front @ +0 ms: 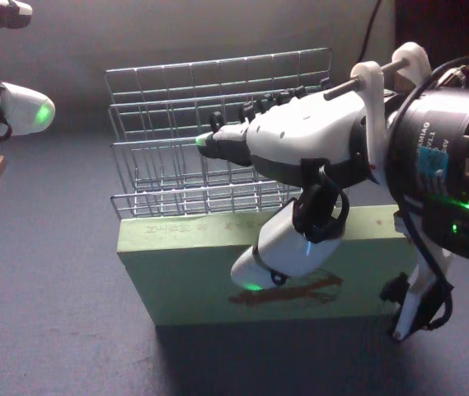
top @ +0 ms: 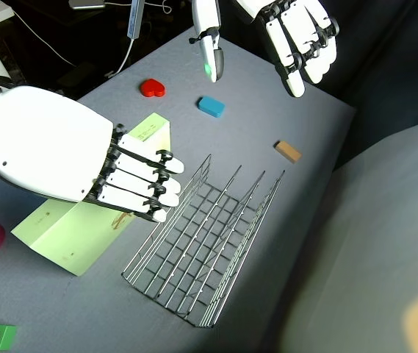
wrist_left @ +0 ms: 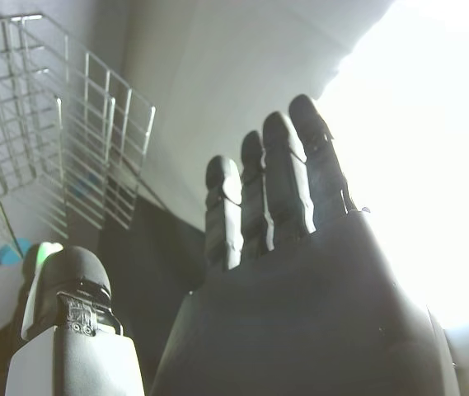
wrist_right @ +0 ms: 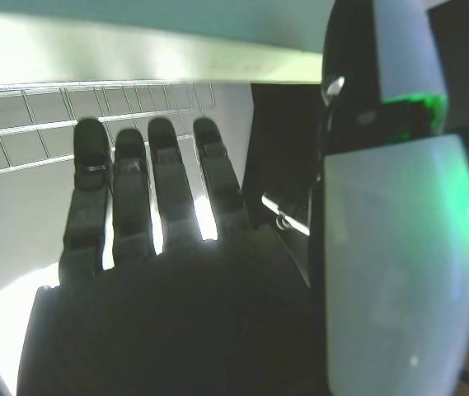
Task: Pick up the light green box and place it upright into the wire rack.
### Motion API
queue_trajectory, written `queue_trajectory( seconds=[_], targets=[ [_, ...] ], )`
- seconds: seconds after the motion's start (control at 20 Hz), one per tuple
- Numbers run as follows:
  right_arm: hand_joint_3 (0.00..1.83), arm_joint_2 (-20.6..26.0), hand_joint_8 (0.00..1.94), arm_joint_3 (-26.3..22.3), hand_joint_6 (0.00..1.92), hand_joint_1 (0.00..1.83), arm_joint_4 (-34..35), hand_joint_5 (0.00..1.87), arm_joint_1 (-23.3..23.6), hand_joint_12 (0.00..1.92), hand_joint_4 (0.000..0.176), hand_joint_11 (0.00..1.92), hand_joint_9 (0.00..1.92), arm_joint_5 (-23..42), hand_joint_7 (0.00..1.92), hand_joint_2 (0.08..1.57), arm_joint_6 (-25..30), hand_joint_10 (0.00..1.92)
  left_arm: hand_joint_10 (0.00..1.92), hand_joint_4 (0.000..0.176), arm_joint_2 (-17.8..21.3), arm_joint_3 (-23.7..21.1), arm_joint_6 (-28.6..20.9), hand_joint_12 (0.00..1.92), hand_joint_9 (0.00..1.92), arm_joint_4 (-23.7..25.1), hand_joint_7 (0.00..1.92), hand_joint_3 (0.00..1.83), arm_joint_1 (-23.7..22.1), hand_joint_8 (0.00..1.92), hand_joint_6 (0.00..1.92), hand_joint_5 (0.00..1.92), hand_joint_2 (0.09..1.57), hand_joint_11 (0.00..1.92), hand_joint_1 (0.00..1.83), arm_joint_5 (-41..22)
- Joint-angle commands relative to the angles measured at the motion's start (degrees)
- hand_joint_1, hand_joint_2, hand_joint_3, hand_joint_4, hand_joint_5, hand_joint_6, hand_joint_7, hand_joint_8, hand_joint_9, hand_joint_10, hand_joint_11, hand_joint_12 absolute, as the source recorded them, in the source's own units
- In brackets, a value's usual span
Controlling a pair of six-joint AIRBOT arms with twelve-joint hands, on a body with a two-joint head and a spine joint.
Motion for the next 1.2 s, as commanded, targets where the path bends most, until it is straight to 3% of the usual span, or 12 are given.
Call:
queue_trajectory(
  seconds=[0.0, 0.2, 0.35, 0.45, 0.5, 0.6, 0.85, 0.9, 1.05, 1.1, 1.15],
  targets=[
    [0.0, -0.3, 0.0, 0.1, 0.0, 0.75, -2.7, 0.04, 0.1, 0.51, 0.05, 0.0, 0.03, 2.5, 0.07, 0.93, 0.2, 0.0, 0.0, 0.074, 0.2, -0.1, 0.3, 0.44, 0.15, 3.3, 0.17, 0.0, -0.8, 0.0, 0.0, 0.21, 1.12, 0.0, 0.22, -1.9],
    [0.0, -0.6, 0.0, 0.1, 0.0, 0.75, -5.2, 0.04, -0.4, 0.51, 0.05, 0.0, 0.03, 2.8, 0.07, 0.93, 1.3, 0.0, 0.0, 0.074, 0.2, -0.2, 0.3, 0.44, 0.15, 3.3, 0.17, 0.0, -0.8, 0.0, 0.0, 0.21, 1.13, 0.0, 0.22, -1.9],
    [0.0, -0.7, 0.0, 0.2, 0.01, 0.77, -5.7, 0.06, -0.6, 0.56, 0.037, 0.0, 0.04, 2.9, 0.07, 0.95, 1.4, 0.0, 0.0, 0.074, 0.2, -0.2, 0.3, 0.44, 0.15, 3.2, 0.17, 0.01, -0.8, 0.0, 0.0, 0.21, 1.13, 0.0, 0.22, -1.8],
    [0.0, -0.7, 0.01, 0.2, 0.01, 0.8, -6.2, 0.17, -0.9, 0.73, 0.013, 0.0, 0.12, 2.9, 0.16, 0.97, 1.4, 0.01, 0.0, 0.074, 0.2, -0.2, 0.3, 0.44, 0.15, 3.2, 0.17, 0.01, -0.8, 0.0, 0.0, 0.21, 1.13, 0.0, 0.22, -1.7],
    [0.0, -0.7, 0.01, 0.2, 0.01, 0.83, -6.4, 0.31, -1.1, 0.98, 0.0, 0.0, 0.25, 2.9, 0.32, 1.01, 1.4, 0.02, 0.0, 0.074, 0.2, -0.2, 0.3, 0.44, 0.15, 3.2, 0.17, 0.01, -0.8, 0.0, 0.0, 0.21, 1.13, 0.0, 0.22, -1.7],
    [0.0, -0.7, 0.01, 0.2, 0.01, 0.86, -6.8, 0.36, -1.3, 1.08, 0.0, 0.0, 0.32, 2.7, 0.39, 1.03, 1.2, 0.02, 0.0, 0.074, 0.2, -0.2, 0.2, 0.44, 0.15, 3.2, 0.17, 0.0, -0.8, 0.0, 0.0, 0.21, 1.13, 0.0, 0.22, -1.7],
    [0.0, -0.8, 0.01, 0.2, 0.02, 0.97, -7.7, 0.6, -1.7, 1.14, 0.0, 0.29, 0.68, 2.5, 0.73, 1.13, 0.9, 0.05, 0.0, 0.074, 0.2, -0.4, 0.2, 0.44, 0.15, 3.2, 0.16, 0.01, -0.8, 0.0, 0.0, 0.21, 1.15, 0.0, 0.23, -1.7],
    [0.0, -0.8, 0.02, 0.2, 0.02, 1.02, -7.8, 0.73, -1.7, 1.18, 0.0, 0.46, 0.85, 2.4, 0.87, 1.15, 0.7, 0.08, 0.0, 0.074, 0.2, -0.3, 0.2, 0.43, 0.16, 3.2, 0.17, 0.01, -0.8, 0.0, 0.0, 0.21, 1.15, 0.0, 0.23, -1.7],
    [0.0, -0.7, 0.04, 0.2, 0.05, 1.08, -7.9, 0.83, -1.6, 1.22, 0.0, 0.56, 0.94, 2.6, 0.96, 1.14, 0.3, 0.11, 0.0, 0.073, 0.2, -0.4, 0.2, 0.43, 0.16, 3.2, 0.18, 0.01, -0.8, 0.01, 0.0, 0.21, 1.15, 0.0, 0.23, -1.7],
    [0.0, -0.6, 1.01, 0.2, 1.22, 1.19, -7.9, 0.76, -1.5, 1.31, 0.0, 0.68, 0.95, 2.7, 0.97, 1.17, 0.1, 0.42, 0.0, 0.074, 0.2, -0.4, 0.2, 0.43, 0.17, 3.2, 0.18, 0.01, -0.8, 0.01, 0.0, 0.21, 1.16, 0.0, 0.23, -1.7],
    [0.01, -0.4, 0.98, 0.2, 1.21, 1.33, -7.9, 0.76, -1.4, 1.38, 0.0, 0.72, 0.85, 2.6, 0.97, 1.16, 0.1, 1.18, 0.0, 0.073, 0.2, -0.4, 0.2, 0.43, 0.17, 3.2, 0.18, 0.01, -0.9, 0.0, 0.0, 0.21, 1.16, 0.0, 0.23, -1.7]
  ],
)
